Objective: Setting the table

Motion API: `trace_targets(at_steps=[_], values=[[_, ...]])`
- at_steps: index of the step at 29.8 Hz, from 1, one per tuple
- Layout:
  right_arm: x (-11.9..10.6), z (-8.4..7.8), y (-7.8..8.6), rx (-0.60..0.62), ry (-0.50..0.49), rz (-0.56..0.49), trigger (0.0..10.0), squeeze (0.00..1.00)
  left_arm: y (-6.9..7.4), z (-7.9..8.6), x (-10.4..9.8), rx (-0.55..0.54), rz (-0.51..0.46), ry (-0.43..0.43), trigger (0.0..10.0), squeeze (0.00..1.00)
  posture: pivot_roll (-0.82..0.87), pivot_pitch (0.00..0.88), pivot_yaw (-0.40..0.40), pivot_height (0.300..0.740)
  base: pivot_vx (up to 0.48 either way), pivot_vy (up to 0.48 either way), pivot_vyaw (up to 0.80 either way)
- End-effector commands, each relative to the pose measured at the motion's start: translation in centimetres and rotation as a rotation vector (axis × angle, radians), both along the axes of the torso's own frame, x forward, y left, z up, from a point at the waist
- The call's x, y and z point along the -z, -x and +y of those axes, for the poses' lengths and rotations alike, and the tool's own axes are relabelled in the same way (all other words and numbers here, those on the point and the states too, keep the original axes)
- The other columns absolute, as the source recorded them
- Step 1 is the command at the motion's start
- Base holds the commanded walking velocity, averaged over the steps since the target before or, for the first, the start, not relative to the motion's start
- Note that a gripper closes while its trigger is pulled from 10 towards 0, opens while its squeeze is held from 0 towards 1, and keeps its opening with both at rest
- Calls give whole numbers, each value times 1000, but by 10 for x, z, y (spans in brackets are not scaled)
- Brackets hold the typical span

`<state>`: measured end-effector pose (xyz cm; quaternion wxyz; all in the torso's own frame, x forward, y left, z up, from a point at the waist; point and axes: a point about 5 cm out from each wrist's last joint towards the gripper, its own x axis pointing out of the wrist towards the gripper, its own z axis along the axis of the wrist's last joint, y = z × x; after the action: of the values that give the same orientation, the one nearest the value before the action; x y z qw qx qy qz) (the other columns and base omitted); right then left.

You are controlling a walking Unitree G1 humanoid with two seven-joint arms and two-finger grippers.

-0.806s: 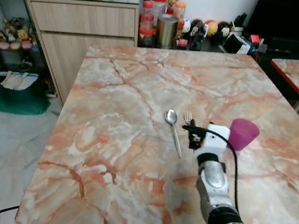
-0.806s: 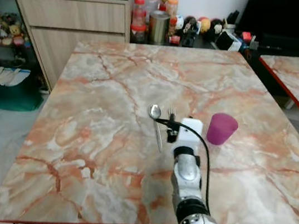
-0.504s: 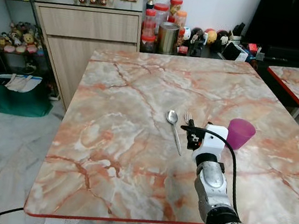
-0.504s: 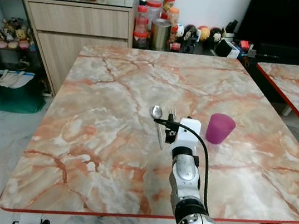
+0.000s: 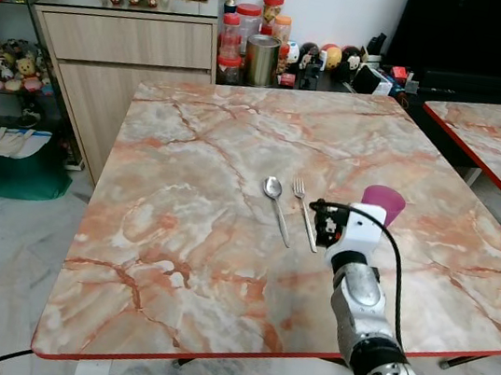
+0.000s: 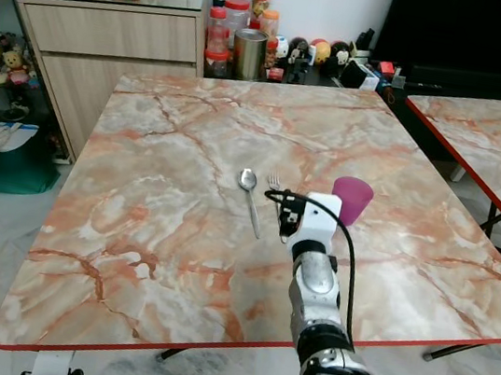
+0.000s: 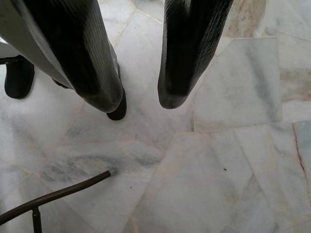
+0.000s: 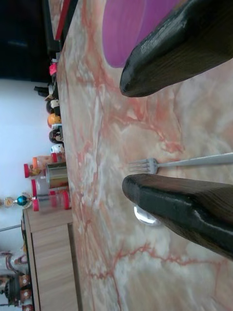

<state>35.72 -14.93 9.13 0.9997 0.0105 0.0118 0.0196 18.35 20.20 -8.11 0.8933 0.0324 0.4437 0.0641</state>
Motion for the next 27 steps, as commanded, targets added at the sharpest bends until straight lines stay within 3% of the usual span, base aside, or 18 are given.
trace_targets(at_steps=[1,4,17,27], values=[[-3,1,-3,-8,-6,5,10000,0,2,2,1,1,19,-13,10000,0,40,0,7,740,0,0,0],[-6,4,-2,-23,23,-30,10000,0,2,2,1,1,19,-13,10000,0,39,0,9,740,0,0,0],[-1,8,0,-43,26,-11,10000,0,1,3,0,3,21,-13,10000,0,40,0,13,740,0,0,777],[0,5,0,-31,22,-3,10000,0,0,2,0,5,19,-11,10000,0,40,0,13,740,0,0,0]])
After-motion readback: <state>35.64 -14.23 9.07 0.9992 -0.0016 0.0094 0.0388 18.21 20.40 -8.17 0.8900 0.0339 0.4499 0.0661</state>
